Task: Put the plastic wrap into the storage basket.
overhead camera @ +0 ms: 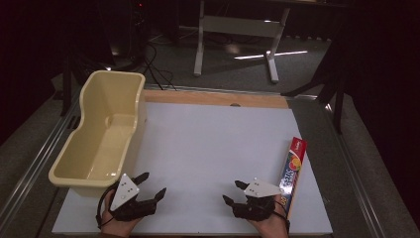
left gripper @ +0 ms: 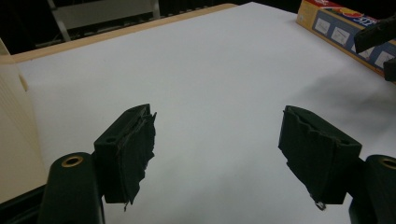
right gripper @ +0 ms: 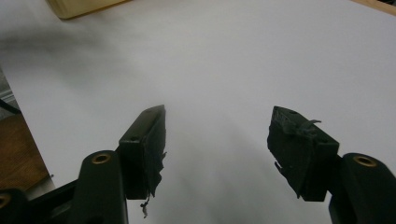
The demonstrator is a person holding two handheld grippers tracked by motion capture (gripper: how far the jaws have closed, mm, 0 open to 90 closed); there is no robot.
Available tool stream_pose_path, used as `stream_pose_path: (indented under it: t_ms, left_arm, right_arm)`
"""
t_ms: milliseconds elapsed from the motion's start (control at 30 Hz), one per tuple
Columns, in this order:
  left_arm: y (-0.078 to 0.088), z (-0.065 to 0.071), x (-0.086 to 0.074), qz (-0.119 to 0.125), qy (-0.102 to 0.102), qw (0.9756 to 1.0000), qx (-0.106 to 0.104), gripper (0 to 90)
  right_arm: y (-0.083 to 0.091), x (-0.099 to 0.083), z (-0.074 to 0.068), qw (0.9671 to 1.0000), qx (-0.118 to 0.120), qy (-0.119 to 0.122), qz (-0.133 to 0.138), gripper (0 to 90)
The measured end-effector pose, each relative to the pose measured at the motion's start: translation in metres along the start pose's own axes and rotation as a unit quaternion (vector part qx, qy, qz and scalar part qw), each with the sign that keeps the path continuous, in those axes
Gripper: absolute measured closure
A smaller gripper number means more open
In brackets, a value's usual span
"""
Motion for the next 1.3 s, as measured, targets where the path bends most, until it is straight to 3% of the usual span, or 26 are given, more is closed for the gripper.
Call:
stream_pose_path:
  t_ms: [300,467,533,700,800,1033,1200,1300]
  left_arm:
    - [-0.002,0.003,0.000,-0.001,-0.006,1.0000,0.002,26.0]
    - [-0.002,0.003,0.000,0.001,-0.005,1.0000,0.002,26.0]
    - [-0.002,0.003,0.000,0.001,-0.005,1.0000,0.001,26.0]
    - [-0.001,0.002,0.001,0.003,-0.002,1.0000,0.000,26.7]
    - [-0.001,0.002,0.001,0.003,-0.002,1.0000,0.001,26.7]
    - [0.000,0.001,0.001,0.006,0.001,1.0000,-0.002,27.1]
    - [0.000,0.001,0.001,0.007,0.001,1.0000,-0.001,27.3]
    - [0.000,0.001,0.001,0.007,0.001,1.0000,0.000,27.3]
  right_arm:
    - [0.004,-0.003,0.006,0.9997,-0.005,-0.004,-0.022,47.2]
    - [0.004,-0.008,0.010,0.9981,-0.035,0.001,-0.051,56.0]
    - [0.006,-0.008,0.011,0.9979,-0.036,0.004,-0.054,64.2]
    - [0.013,-0.012,0.020,0.9965,-0.039,-0.016,-0.072,88.2]
    - [0.019,-0.016,0.028,0.9948,-0.050,-0.030,-0.084,89.2]
    - [0.030,-0.026,0.043,0.9866,-0.094,-0.047,-0.124,89.6]
    - [0.040,-0.027,0.052,0.9864,-0.099,-0.059,-0.117,89.5]
    - [0.047,-0.022,0.058,0.9896,-0.093,-0.045,-0.100,89.6]
Point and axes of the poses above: each handheld gripper's, and its own axes: y roughly backward along the jaws, x roughly out of its top, z roughly to its right, the point moved 5 cm from there along -y, roughly forward along the jaws, and after that the axes turned 4 degrees about x, right-handed, at the moved point
